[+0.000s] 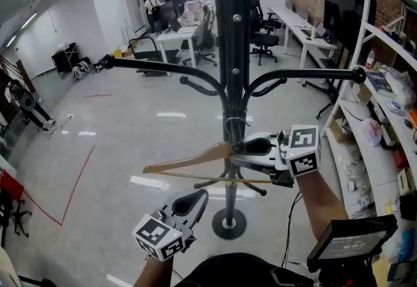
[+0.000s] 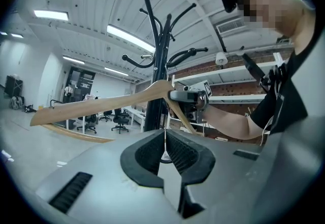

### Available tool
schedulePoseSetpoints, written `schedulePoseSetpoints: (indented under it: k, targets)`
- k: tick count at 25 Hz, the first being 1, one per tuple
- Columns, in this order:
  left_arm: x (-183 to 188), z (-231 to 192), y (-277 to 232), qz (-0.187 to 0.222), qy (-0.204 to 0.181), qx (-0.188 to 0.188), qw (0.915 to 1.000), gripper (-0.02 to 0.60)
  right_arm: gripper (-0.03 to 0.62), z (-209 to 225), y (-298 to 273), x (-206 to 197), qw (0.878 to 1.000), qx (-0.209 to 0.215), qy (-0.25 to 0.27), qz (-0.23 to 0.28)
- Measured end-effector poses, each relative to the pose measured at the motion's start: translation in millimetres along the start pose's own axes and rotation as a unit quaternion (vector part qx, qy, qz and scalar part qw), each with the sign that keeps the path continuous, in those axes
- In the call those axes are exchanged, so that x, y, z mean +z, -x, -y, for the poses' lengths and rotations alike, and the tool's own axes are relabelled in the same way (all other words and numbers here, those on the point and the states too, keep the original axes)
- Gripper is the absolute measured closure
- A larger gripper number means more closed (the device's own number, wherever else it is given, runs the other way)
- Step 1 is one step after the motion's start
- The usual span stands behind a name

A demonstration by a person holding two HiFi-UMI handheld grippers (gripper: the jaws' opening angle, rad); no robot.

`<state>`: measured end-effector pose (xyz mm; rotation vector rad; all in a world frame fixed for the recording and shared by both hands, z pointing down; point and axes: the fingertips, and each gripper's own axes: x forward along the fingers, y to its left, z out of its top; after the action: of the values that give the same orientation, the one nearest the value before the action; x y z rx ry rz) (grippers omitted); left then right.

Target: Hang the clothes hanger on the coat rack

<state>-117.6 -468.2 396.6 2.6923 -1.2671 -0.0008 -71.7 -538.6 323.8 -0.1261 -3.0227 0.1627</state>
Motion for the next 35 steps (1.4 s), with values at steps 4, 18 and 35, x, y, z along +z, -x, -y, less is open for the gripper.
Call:
schedulePoseSetpoints:
  k: [4, 18, 35]
  targets:
    - [0.6, -3.8, -2.4, 0.007, 0.002, 0.004, 1.0000, 0.580, 0.539, 3.2, 0.2, -3.8, 1.000, 0.015, 0.008, 0.000]
    - [0.3, -1.4, -1.0, 0.013, 0.006, -0.009, 0.9999, 0.580, 0.537, -3.1, -1.0, -3.4, 0.997, 0.068, 0.024, 0.022]
    - [3.1, 2.2, 5.9, 0.017, 0.008, -0.022, 0.9996, 0.580, 0.533, 0.8, 50.4, 27.8, 0.992, -0.065, 0.077, 0.070]
